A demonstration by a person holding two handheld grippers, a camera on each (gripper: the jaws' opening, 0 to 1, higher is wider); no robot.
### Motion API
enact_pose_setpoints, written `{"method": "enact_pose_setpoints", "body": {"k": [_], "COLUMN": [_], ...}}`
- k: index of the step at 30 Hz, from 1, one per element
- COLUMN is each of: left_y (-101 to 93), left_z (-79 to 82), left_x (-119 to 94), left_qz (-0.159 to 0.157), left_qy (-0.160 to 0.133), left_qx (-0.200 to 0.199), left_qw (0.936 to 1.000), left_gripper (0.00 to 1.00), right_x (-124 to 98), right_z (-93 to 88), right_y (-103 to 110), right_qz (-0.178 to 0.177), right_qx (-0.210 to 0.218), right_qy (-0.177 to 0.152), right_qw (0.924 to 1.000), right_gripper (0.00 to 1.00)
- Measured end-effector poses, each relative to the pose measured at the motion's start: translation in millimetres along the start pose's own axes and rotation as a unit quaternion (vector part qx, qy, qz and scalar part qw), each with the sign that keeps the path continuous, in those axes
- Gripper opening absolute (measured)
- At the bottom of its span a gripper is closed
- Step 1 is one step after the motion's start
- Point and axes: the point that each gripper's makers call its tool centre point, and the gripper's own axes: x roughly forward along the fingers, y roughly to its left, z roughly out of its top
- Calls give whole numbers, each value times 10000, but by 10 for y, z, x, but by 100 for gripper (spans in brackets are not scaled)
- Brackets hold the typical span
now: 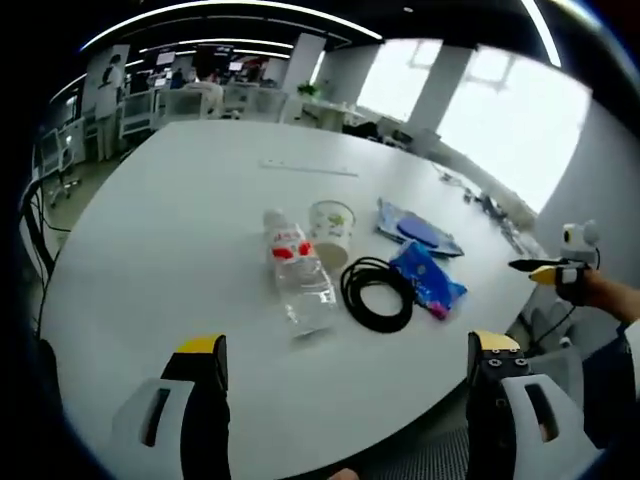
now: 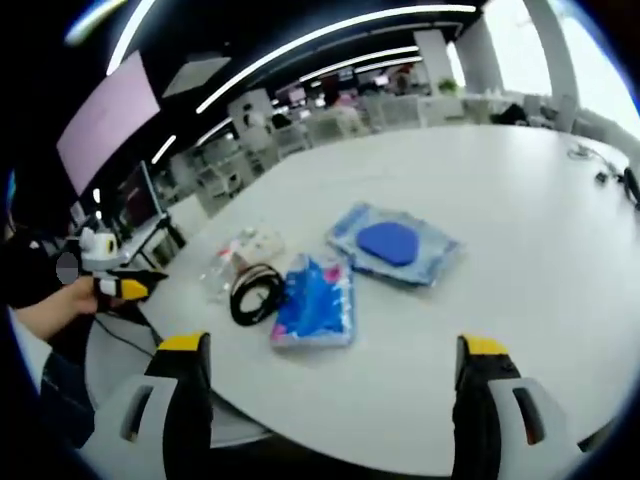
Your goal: Arrange the tabletop items into an orderly group along one side of the table until the central work area is clear of visible clutter.
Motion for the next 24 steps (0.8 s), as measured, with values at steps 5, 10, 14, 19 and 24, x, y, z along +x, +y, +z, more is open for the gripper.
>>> {"method": "enact_pose_setpoints", "body": {"k": [5, 10, 14, 19, 24], "left_y": [0, -10, -9, 1, -19], "left_z": [-17, -24, -34, -52, -68], "left_x": [7, 18, 20, 18, 22], "left_qz": [12, -2, -2, 15, 5], "left_qy": [3, 9, 29, 39, 60], "left_qx": [-43, -55, -61, -98, -102], "left_qw": [10000, 10000, 10000, 9999, 9999], "left_gripper": [99, 99, 99, 99, 99], "right_x": [-2, -1, 3, 6, 4], "right_z": [-2, -5, -13, -28, -59], "right_y": [13, 10, 12, 15, 13], "right_qz": [-2, -6, -7, -1, -11], "right_qx": [12, 25, 41, 50, 81], "right_qy": [10, 16, 34, 50, 96], "right_qw": [10000, 10000, 10000, 10000, 9999], "right_gripper": [100, 100, 100, 100, 100]}}
